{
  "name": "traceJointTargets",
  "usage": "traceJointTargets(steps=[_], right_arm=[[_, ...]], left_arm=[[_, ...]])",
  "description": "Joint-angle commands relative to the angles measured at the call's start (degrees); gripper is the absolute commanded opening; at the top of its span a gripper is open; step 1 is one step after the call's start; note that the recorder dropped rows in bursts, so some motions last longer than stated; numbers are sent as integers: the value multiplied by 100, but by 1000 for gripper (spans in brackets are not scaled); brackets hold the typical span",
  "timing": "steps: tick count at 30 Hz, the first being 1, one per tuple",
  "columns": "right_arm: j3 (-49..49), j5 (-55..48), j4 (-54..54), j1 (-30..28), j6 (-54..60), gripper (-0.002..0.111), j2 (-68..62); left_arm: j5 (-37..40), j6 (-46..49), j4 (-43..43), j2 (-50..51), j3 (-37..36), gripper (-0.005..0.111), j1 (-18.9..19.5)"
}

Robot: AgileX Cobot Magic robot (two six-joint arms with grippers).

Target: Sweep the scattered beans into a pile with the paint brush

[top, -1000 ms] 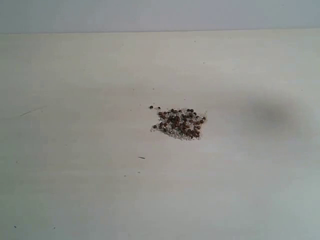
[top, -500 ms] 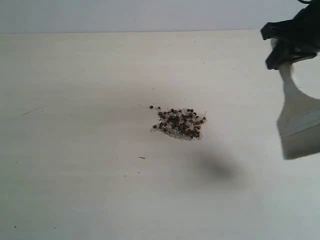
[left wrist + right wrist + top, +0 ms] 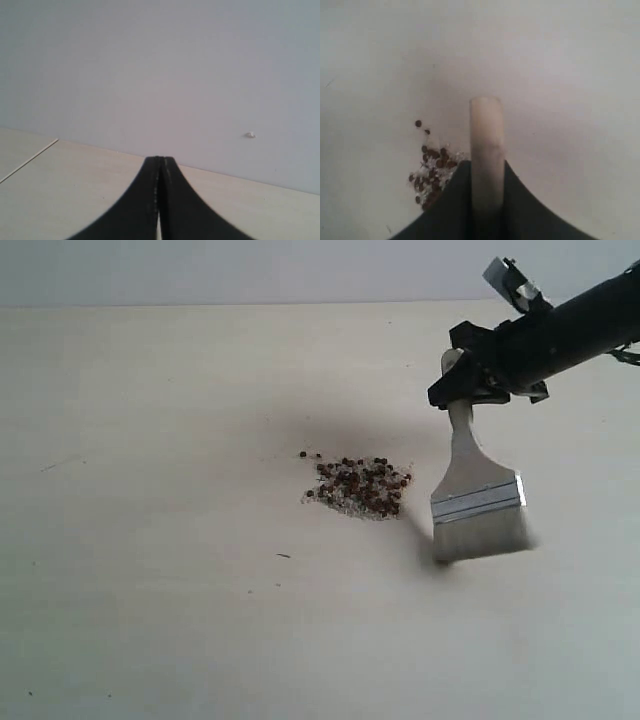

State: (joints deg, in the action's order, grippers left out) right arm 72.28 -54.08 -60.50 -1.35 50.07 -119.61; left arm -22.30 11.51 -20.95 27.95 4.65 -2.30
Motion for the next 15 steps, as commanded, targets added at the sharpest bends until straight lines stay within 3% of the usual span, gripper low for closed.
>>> traceJointTargets(steps=[1, 10, 15], right_arm=[[171, 238, -60, 2, 190, 0, -165], [181, 756, 315, 2, 226, 0, -163], [181, 1269, 699, 2, 216, 10, -163]], left_arm=[[3, 15, -44, -19, -18, 0, -27], [3, 15, -44, -19, -18, 0, -27], [3, 15, -44, -19, -18, 0, -27]])
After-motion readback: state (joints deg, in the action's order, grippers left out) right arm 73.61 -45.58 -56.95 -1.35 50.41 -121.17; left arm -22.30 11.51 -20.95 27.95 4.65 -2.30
